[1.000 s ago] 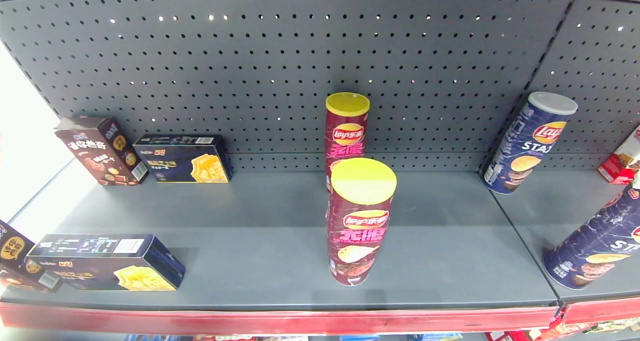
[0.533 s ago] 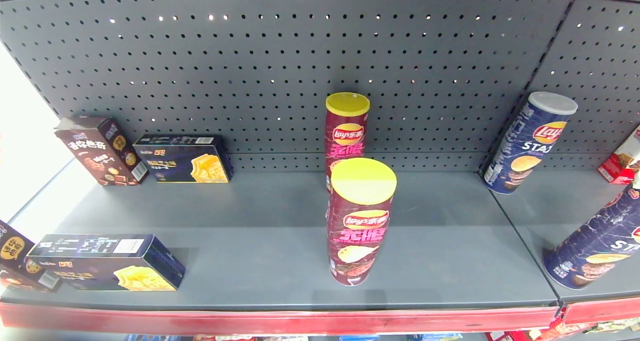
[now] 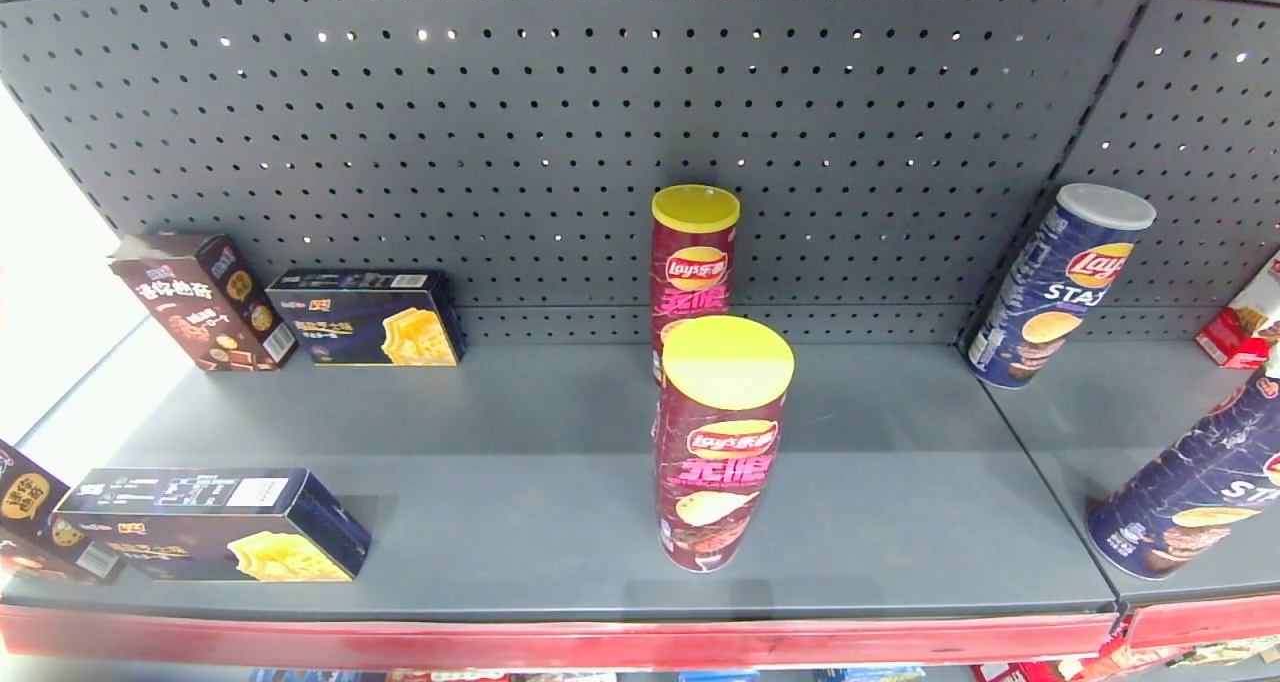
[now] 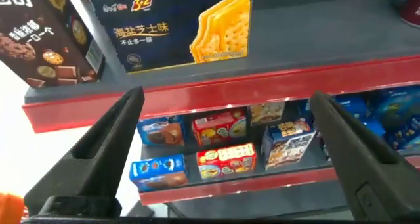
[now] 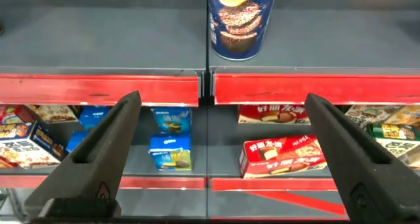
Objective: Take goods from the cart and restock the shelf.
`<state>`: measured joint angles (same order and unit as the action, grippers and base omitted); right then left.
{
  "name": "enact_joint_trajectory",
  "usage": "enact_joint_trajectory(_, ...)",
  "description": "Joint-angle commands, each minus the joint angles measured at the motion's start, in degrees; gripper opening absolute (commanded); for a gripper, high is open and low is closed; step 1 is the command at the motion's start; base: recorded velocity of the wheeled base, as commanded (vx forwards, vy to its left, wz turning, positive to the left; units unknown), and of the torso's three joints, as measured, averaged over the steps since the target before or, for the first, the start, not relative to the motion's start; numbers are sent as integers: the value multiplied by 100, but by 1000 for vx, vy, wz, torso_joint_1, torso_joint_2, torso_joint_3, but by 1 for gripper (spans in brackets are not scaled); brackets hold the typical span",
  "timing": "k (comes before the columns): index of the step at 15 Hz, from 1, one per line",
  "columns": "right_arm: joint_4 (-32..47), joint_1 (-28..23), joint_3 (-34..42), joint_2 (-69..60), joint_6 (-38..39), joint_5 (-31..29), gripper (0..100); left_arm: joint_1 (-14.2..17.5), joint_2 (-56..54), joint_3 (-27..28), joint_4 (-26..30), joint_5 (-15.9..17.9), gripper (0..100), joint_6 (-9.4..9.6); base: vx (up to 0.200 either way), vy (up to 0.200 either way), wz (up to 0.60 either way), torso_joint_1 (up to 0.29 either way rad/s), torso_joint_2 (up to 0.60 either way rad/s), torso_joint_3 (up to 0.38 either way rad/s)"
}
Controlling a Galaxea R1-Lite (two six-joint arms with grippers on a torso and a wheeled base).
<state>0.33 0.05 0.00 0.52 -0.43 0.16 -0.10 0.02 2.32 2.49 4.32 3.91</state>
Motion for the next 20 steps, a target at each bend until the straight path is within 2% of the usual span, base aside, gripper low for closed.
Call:
enact_joint_trajectory(1,2,4,0,-52,-1,2,100,10,-2,-153,-29,-511,100,92,0,0,0,0,0,0)
enact_joint_trajectory(2,2,4,0,-52,-1,2,100,10,-2,-188,-152,-634,100,83,0,0,0,0,0,0)
enact_joint_trajectory(4,2,4,0,-52,-1,2,100,-8,-2,-214,-214,-458,100,136,0,0,0,0,0,0)
enact_joint_trajectory(6,2,4,0,-52,-1,2,100,1,-2,-214,-214,-344,100,-40,0,0,0,0,0,0)
enact_joint_trajectory(11,2,4,0,-52,-1,2,100,1,-2,-214,-222,-379,100,-251,0,0,0,0,0,0)
enact_joint_trajectory(15,2,4,0,-52,-1,2,100,1,-2,-214,-222,-396,100,-259,0,0,0,0,0,0)
enact_joint_trajectory(17,2,4,0,-52,-1,2,100,1,-2,-214,-222,-511,100,-259,0,0,0,0,0,0)
enact_joint_trajectory(20,2,4,0,-52,-1,2,100,-8,-2,-223,-222,-449,100,-172,0,0,0,0,0,0)
